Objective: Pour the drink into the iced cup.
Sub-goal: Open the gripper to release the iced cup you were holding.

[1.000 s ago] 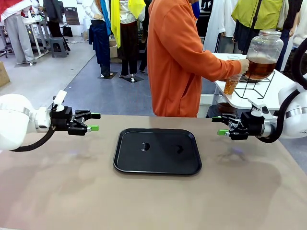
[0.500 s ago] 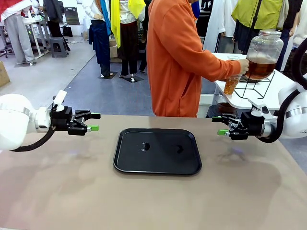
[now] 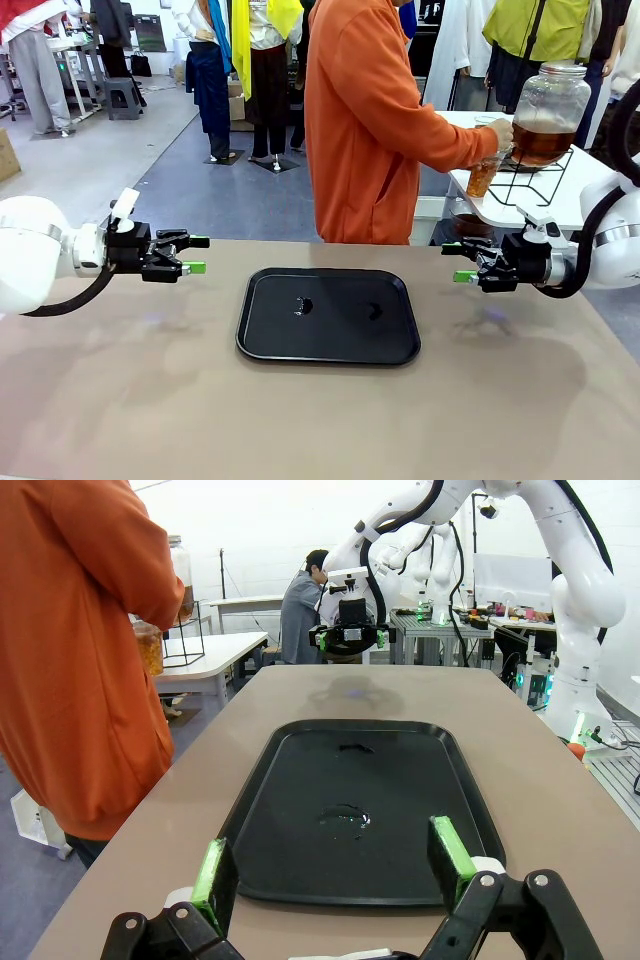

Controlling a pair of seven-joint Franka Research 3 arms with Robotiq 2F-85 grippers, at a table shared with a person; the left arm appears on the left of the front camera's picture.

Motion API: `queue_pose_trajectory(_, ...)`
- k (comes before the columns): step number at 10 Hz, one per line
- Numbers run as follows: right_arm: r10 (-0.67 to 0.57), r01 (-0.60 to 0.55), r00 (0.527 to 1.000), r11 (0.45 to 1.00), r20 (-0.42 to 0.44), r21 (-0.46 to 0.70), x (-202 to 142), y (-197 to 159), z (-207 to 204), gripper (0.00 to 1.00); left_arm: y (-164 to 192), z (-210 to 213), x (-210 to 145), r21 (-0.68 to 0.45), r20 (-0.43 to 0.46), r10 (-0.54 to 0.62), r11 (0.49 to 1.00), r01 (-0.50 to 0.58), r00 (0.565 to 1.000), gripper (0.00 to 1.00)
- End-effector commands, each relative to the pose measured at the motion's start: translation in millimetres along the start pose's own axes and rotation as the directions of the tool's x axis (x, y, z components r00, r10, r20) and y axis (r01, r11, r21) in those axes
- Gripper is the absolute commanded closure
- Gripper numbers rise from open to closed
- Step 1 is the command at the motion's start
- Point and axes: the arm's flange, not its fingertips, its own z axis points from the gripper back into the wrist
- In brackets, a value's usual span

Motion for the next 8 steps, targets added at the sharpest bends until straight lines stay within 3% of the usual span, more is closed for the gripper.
queue_pose_trajectory(1,0.006,-0.006,1.0,1.0,0.005,-0.001,2.8,-0.6,-0.7,0.0,-0.9,-1.3,4.9,0.007,0.003,-0.002,1.0,0.002,1.0,0.0)
queue_pose_trajectory(8,0.006,-0.006,1.0,1.0,0.005,-0.001,2.8,-0.6,-0.7,0.0,-0.9,-1.3,4.9,0.007,0.003,-0.002,1.0,0.002,1.0,0.0)
